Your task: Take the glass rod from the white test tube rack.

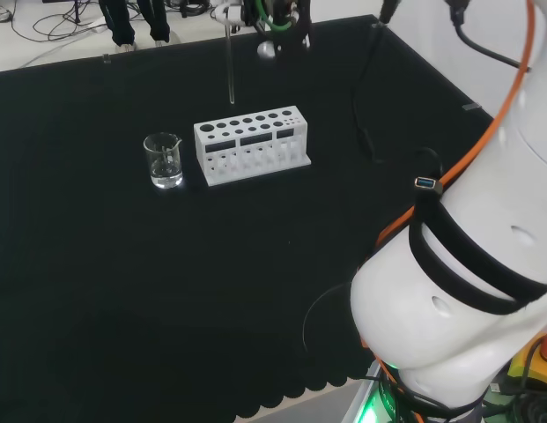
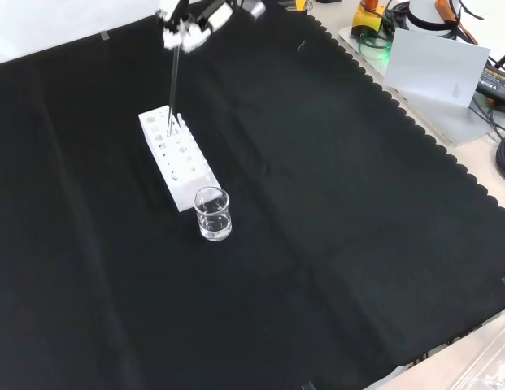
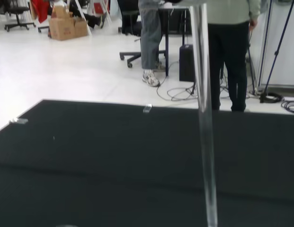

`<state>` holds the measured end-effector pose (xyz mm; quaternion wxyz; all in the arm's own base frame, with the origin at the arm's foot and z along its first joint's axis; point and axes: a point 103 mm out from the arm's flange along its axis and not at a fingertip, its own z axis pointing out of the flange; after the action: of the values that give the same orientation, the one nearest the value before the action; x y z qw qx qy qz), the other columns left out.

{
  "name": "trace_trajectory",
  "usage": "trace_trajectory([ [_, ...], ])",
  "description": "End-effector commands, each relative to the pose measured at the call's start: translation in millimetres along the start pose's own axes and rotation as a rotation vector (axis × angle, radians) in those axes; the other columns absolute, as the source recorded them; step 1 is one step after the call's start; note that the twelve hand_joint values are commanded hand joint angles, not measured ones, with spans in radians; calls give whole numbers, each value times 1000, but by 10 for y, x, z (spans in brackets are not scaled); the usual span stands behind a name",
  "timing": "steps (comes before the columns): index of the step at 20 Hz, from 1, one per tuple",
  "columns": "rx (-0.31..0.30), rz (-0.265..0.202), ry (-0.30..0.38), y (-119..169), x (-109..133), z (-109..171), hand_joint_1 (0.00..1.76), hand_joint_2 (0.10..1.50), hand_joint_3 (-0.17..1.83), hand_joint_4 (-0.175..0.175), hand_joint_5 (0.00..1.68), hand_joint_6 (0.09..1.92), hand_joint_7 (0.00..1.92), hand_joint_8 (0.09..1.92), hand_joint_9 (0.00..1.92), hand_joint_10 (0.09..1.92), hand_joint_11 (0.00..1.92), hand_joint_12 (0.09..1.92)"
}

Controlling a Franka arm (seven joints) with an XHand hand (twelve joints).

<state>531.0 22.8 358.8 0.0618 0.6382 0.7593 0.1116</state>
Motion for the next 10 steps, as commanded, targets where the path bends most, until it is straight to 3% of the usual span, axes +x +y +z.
trace_trajectory([
  [1,-1,-2,10,-237,117,-263,1282,1074,66,-175,1063,575,1001,1305,1601,940,1625,723],
  [10,-4,-32,15,-328,299,-358,1282,1077,58,-175,1065,572,1002,1304,1608,941,1634,727],
])
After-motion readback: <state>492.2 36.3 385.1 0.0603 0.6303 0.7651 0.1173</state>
